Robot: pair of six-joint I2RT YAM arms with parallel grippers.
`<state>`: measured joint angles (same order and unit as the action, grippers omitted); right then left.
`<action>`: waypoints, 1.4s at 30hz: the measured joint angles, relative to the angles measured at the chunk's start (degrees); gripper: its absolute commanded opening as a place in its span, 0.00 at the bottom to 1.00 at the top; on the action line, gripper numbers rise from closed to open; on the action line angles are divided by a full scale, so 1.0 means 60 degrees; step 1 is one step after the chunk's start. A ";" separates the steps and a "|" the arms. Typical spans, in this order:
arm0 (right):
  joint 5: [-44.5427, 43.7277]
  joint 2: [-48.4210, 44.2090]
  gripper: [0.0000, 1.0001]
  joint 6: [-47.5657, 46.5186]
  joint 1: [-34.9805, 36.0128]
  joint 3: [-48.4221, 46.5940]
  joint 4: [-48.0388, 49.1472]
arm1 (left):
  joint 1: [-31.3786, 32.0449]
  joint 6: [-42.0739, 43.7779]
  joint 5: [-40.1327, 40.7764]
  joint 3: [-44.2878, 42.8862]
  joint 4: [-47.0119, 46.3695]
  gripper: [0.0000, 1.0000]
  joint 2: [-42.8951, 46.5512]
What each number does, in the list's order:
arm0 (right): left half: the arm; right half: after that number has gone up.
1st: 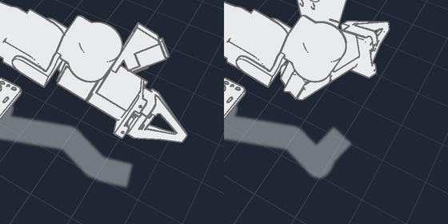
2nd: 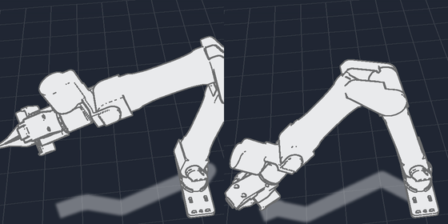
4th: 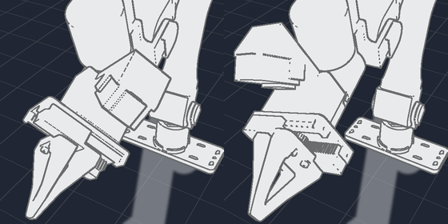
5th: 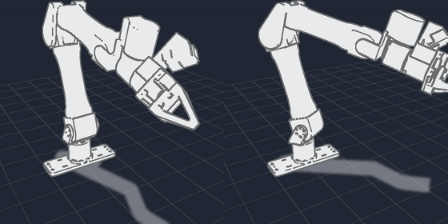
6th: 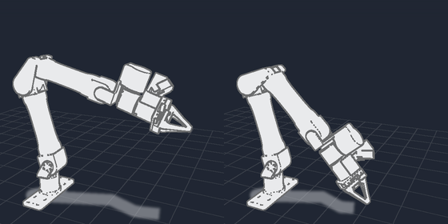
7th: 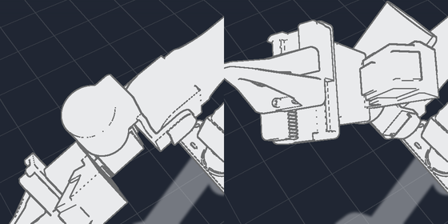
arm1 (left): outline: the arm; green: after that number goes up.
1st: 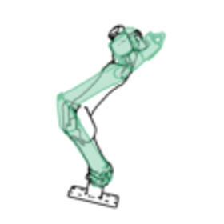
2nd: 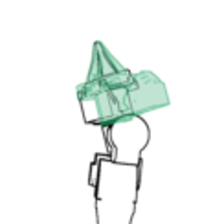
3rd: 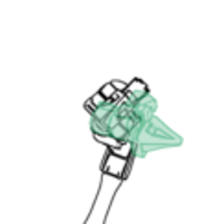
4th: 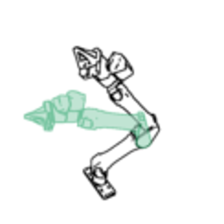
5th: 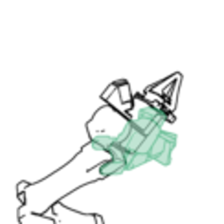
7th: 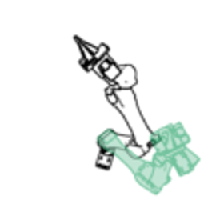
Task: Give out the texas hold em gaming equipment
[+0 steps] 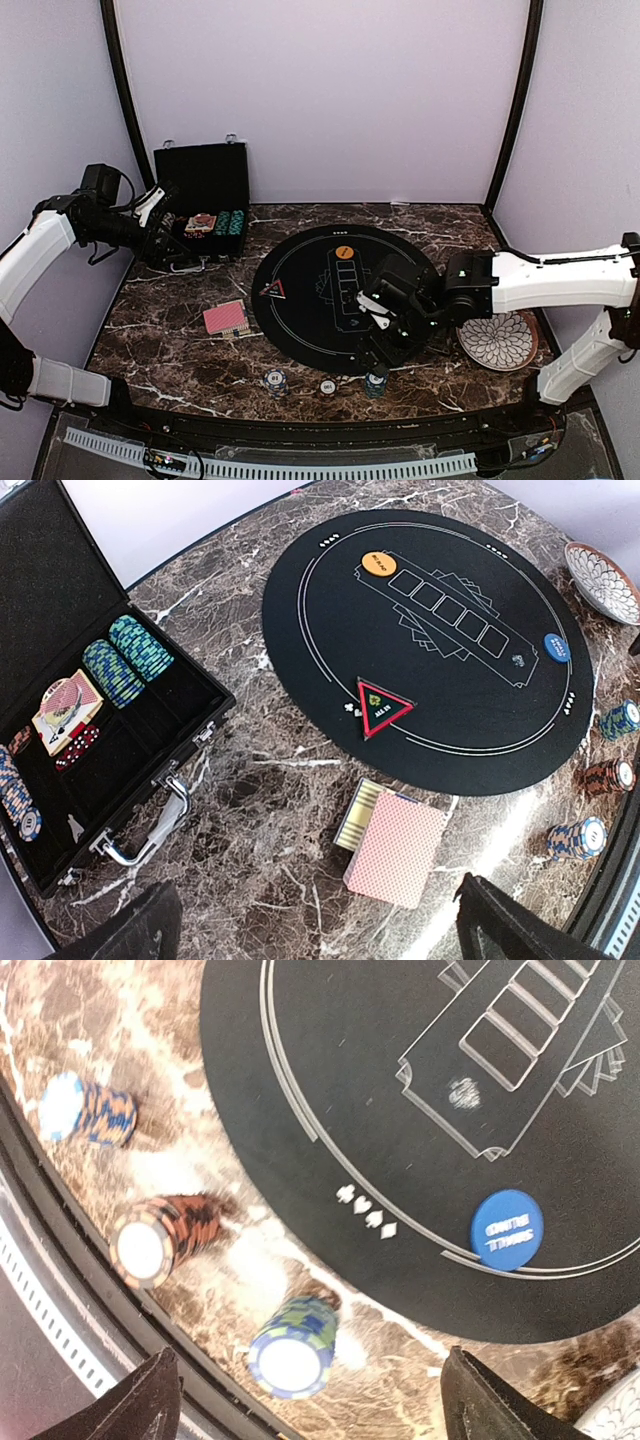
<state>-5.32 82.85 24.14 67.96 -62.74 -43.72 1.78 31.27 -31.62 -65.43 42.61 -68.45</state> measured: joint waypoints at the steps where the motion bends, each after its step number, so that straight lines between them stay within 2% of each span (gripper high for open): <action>1: 0.0033 0.0033 0.91 0.0033 0.0080 0.0022 -0.0007 | 0.0000 0.0000 -0.0015 0.0000 0.0004 0.99 0.0000; 7: 0.0098 0.0488 0.91 0.0109 0.0597 0.0149 0.0000 | 0.0000 0.0000 -0.0058 -0.0131 0.0160 0.99 0.0000; 16: 0.0149 0.0739 0.86 0.0211 0.0630 0.0659 0.0113 | 0.0000 -0.0004 -0.0095 -0.0204 0.0168 0.99 0.0000; 37: 0.0197 0.1337 0.57 0.0248 0.0630 0.0852 0.0790 | 0.0004 -0.0007 -0.0120 -0.0204 0.0168 0.99 0.0000; 42: 0.0175 0.1337 0.56 0.0248 0.0630 0.0852 0.0787 | 0.0004 -0.0007 -0.0120 -0.0204 0.0168 0.99 0.0000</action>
<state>-4.27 90.87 25.63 71.75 -57.63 -39.00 1.80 31.22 -32.34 -66.65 43.62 -68.45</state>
